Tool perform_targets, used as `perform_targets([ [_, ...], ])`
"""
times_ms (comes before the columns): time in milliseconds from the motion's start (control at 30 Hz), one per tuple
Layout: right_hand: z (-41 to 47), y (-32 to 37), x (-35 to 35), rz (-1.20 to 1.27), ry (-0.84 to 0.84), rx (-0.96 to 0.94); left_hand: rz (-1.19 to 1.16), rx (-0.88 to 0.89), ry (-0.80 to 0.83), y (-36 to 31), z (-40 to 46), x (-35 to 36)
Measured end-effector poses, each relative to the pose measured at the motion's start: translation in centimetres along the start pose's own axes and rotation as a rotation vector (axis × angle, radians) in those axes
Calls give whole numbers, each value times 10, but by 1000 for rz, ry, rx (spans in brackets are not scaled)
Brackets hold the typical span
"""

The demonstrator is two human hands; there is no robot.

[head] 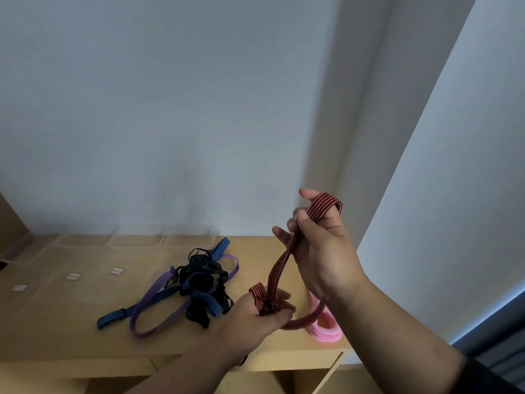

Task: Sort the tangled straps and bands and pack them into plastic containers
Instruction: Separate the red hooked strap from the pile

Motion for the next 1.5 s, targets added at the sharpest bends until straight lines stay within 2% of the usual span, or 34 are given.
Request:
perform_targets([
  [100,2,4,-13,-86,-18,-59,-37,-39,-84,10,0,-8],
  [233,6,9,-36,-142,-98,-71,-179,42,-166,8,-2,-16],
  [333,4,7,-50,-276,-115,-40,-102,52,-246,5,-1,-22],
  [433,0,-11,-56,-519,-52,60,-70,0,-294,5,4,-27],
  [567,-13,-43,-58,-876,89,280,-187,-70,-378,1,10,-30],
  [633,-22,-57,-54,-949,185,349,-218,-55,-393,-8,11,-28],
  [700,-24,-63,-54,-996,211,355,-215,-16,-379,-16,11,-26],
  [800,-15,-63,-62,-862,147,411,-165,64,-291,-25,12,-27],
  [867,-7,-61,-71,-796,72,449,-9,126,-222,-29,12,-28],
  [933,-2,-63,-80,-638,-37,513,116,126,-184,-28,11,-31],
  [1000,-2,-68,-86,-481,-112,619,111,104,-210,-28,11,-35],
  [1100,-9,-75,-87,-508,-66,721,135,167,-330,-40,9,-49],
  [1200,-13,-77,-83,-557,1,778,152,226,-284,-65,8,-51],
  [1233,-13,-74,-81,-633,28,775,138,222,-260,-73,8,-50],
  [1300,-7,-68,-81,-946,109,738,82,244,-226,-90,7,-48],
  [1367,1,-60,-79,-1159,105,568,21,252,-193,-104,9,-45],
  [1433,4,-48,-74,-1060,8,362,-56,210,-188,-110,11,-44],
  [1500,6,-37,-75,-792,-74,165,-123,171,-202,-111,12,-44],
])
Point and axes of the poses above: each hand's wrist, its own z-axis towards the middle knuckle, its own x-axis out of the palm, y = z × x, the point moved 6 cm from there along z, towards the middle knuckle, and after that the axes turned 2 degrees about -x, right-handed, at the moved point
